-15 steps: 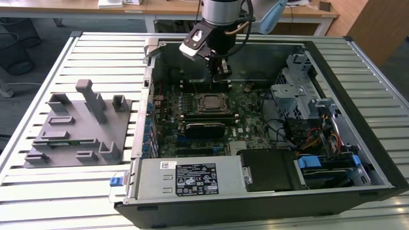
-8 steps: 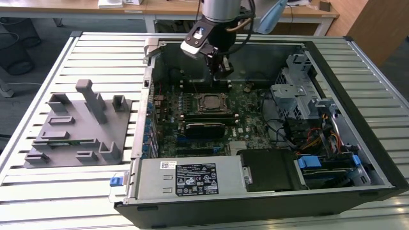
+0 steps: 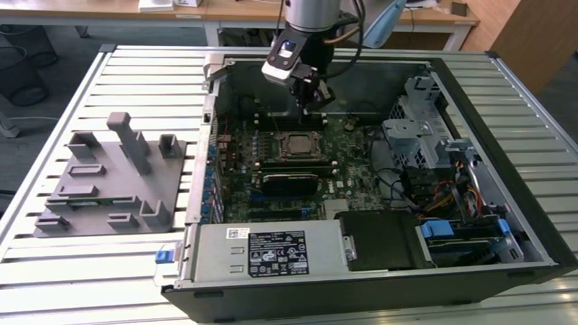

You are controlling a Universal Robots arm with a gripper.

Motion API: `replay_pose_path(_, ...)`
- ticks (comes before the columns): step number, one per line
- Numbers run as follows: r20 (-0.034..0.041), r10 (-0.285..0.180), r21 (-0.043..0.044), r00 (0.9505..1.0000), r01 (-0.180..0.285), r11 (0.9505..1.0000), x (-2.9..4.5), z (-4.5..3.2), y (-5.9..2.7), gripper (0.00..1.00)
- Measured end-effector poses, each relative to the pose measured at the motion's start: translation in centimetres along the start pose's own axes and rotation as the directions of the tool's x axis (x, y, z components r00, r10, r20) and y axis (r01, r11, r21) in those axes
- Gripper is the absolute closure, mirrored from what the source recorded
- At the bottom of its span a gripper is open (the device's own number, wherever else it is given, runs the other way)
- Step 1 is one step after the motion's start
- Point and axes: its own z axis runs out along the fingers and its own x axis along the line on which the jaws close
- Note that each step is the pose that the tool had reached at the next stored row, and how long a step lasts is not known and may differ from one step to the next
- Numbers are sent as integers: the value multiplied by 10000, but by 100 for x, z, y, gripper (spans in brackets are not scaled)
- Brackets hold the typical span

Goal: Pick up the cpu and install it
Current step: 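Install the first cpu locking lever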

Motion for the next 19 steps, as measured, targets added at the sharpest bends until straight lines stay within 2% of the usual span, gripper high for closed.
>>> replay_pose_path(5,47,-908,-65,9959,908,9958,0,2,0,89)
replay_pose_path(10,110,-1739,-111,9847,1740,9847,0,2,0,89)
replay_pose_path(14,155,-2382,-148,9711,2384,9711,0,2,0,89)
replay_pose_path(19,193,-3229,-215,9463,3232,9461,0,1,0,89)
